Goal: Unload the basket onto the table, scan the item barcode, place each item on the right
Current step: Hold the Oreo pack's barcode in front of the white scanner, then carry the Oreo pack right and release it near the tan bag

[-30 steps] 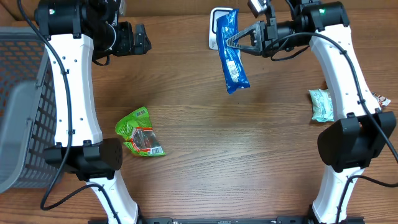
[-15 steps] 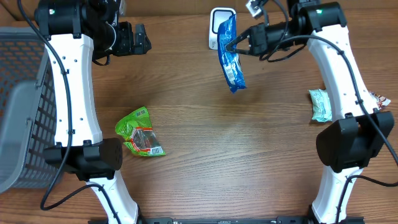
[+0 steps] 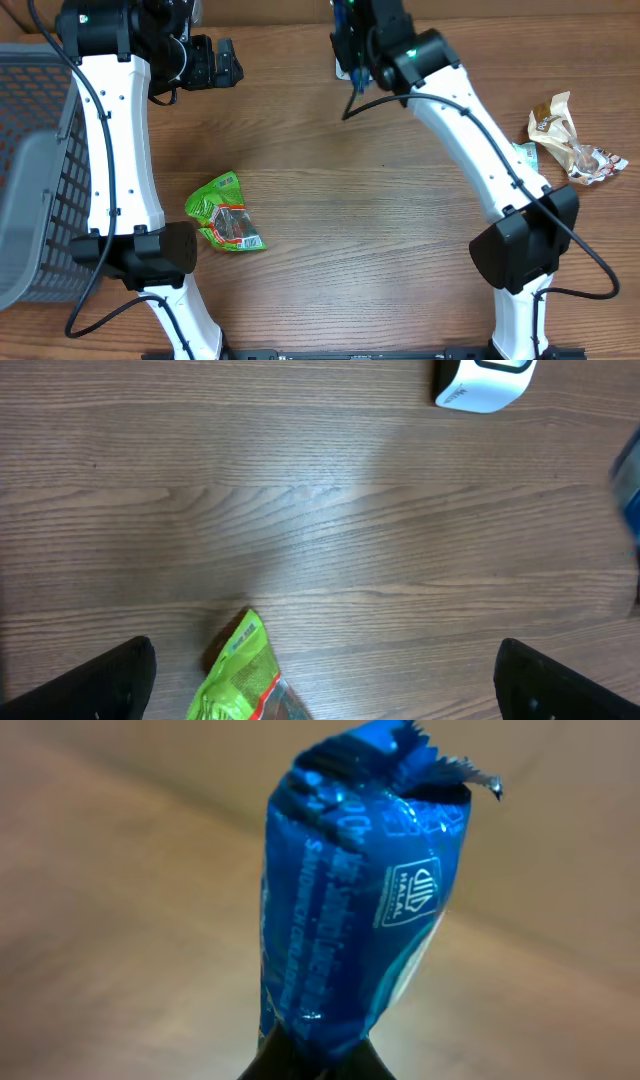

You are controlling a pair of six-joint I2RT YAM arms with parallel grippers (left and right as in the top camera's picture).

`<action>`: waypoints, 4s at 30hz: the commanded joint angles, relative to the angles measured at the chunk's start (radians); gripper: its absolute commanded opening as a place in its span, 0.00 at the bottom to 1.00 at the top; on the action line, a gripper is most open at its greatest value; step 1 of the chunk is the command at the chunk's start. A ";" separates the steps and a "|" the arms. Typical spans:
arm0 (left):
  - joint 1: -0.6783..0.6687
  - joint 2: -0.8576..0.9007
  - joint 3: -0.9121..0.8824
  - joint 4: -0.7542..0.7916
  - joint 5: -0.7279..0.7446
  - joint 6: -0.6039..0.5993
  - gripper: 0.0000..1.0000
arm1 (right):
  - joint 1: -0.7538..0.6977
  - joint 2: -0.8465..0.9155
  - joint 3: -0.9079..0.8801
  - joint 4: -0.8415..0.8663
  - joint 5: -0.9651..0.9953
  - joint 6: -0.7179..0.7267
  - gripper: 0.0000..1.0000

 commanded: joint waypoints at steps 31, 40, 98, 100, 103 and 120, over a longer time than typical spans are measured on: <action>-0.007 -0.005 -0.002 0.002 -0.002 -0.014 1.00 | -0.055 0.409 0.007 0.931 0.303 -0.980 0.04; -0.007 -0.005 -0.002 0.002 -0.002 -0.014 1.00 | -0.059 0.414 0.007 0.934 0.169 -0.983 0.04; -0.007 -0.005 -0.002 0.002 -0.002 -0.014 1.00 | -0.064 0.300 0.007 0.620 0.042 -1.033 0.04; -0.007 -0.005 -0.002 0.002 -0.002 -0.014 1.00 | -0.066 0.227 0.007 0.516 -0.010 -0.930 0.04; -0.007 -0.005 -0.002 0.002 -0.002 -0.014 1.00 | -0.072 0.110 0.007 0.391 -0.048 -0.854 0.04; -0.007 -0.005 -0.002 0.002 -0.002 -0.014 1.00 | -0.214 -0.421 0.008 -0.358 -0.382 -0.035 0.04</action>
